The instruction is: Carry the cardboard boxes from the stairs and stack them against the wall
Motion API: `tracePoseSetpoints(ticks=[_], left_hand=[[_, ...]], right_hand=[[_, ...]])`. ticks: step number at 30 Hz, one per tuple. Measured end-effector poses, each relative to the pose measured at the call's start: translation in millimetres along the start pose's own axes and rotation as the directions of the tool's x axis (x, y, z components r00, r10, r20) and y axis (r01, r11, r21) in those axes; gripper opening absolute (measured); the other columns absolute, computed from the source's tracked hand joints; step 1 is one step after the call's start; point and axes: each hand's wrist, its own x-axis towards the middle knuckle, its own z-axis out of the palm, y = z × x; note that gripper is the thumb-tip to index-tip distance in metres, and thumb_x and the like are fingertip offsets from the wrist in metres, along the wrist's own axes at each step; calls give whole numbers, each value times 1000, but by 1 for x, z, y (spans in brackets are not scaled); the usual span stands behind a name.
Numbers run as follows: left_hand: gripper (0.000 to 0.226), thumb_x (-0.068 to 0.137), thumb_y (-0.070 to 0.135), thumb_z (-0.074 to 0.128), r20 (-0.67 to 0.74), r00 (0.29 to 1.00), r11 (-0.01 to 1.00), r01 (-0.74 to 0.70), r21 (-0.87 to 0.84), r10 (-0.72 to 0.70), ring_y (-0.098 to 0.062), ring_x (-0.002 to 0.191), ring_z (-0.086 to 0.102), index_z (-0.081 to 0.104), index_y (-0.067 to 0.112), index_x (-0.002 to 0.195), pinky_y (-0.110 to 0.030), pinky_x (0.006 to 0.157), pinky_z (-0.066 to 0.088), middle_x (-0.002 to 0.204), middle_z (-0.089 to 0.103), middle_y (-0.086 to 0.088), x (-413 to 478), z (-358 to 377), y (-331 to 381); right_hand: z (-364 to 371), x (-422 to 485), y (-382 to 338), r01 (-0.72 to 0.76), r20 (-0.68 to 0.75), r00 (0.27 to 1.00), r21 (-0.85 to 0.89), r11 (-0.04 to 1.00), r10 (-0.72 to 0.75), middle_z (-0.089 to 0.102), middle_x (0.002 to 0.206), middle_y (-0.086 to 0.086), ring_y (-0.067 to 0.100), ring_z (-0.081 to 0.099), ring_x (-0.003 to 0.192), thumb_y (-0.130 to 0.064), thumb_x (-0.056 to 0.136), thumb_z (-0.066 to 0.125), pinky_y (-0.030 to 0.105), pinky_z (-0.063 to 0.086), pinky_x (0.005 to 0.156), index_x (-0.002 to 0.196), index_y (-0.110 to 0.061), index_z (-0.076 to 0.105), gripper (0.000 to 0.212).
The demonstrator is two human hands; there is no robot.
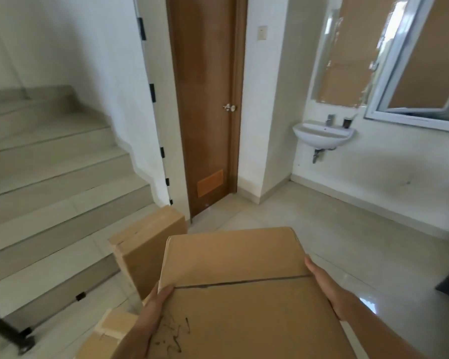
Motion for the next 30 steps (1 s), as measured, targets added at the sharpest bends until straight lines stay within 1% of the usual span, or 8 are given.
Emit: tracePoseSetpoints(ticks=[6, 10, 14, 16, 19, 23, 26, 30], left_hand=[[67, 74, 65, 62, 117, 992, 993, 25, 113, -38, -37, 98, 66, 51, 30, 131, -50, 87, 54, 114, 67, -17, -29, 47, 2], [53, 90, 47, 54, 197, 980, 986, -32, 161, -1, -34, 79, 67, 52, 14, 132, -39, 67, 54, 102, 68, -22, -59, 85, -9], [51, 92, 44, 52, 267, 964, 977, -42, 209, -15, -33, 70, 68, 52, 9, 129, -36, 57, 56, 90, 70, -22, -89, 117, -27], [51, 92, 44, 52, 310, 950, 965, -38, 260, -46, -34, 68, 68, 52, 8, 128, -36, 51, 56, 91, 69, -24, -102, 131, -35], [55, 90, 48, 53, 378, 920, 956, -13, 292, -103, -37, 76, 67, 52, 10, 129, -41, 59, 57, 102, 67, -26, -113, 152, -46], [44, 90, 48, 54, 461, 877, 945, -29, 326, -132, -37, 86, 68, 59, 18, 122, -51, 84, 53, 104, 70, -23, -132, 184, -68], [44, 92, 45, 52, 537, 817, 930, -3, 368, -210, -36, 88, 68, 59, 16, 123, -47, 80, 54, 106, 69, -23, -153, 198, -87], [43, 93, 44, 51, 629, 734, 908, -41, 416, -255, -36, 88, 67, 51, 23, 130, -40, 63, 56, 114, 65, -21, -180, 205, -102]], right_hand=[[-61, -55, 20, 72, -61, 996, 78, 994, -67, 70, 114, 15, 32, 69, 101, -85, 66, 54, 51, 51, 95, 135, -22, 54, 93], [-102, -97, 50, 87, -126, 989, 116, 989, -72, 67, 118, 14, 32, 67, 104, -87, 65, 52, 51, 50, 96, 138, -24, 51, 96], [-141, -135, 92, 76, -214, 976, 167, 983, -39, 69, 116, 13, 32, 69, 101, -92, 52, 57, 53, 51, 95, 135, -27, 53, 106], [-155, -154, 117, 63, -257, 966, 195, 979, -11, 70, 114, 13, 31, 70, 99, -89, 59, 55, 52, 51, 94, 134, -25, 54, 99], [-164, -195, 152, 68, -326, 945, 232, 970, 12, 70, 107, 10, 27, 70, 93, -76, 81, 45, 43, 57, 83, 136, -19, 52, 79], [-170, -247, 205, 63, -428, 902, 266, 962, 59, 61, 112, 8, 21, 62, 92, -71, 83, 46, 35, 52, 78, 141, -14, 45, 81], [-170, -287, 244, 59, -528, 840, 320, 946, 126, 56, 126, 15, 29, 59, 103, -67, 87, 46, 39, 45, 90, 144, -11, 41, 80], [-146, -343, 287, 76, -611, 765, 400, 913, 204, 59, 127, 15, 23, 60, 86, -67, 88, 44, 38, 45, 88, 142, -6, 43, 81]])
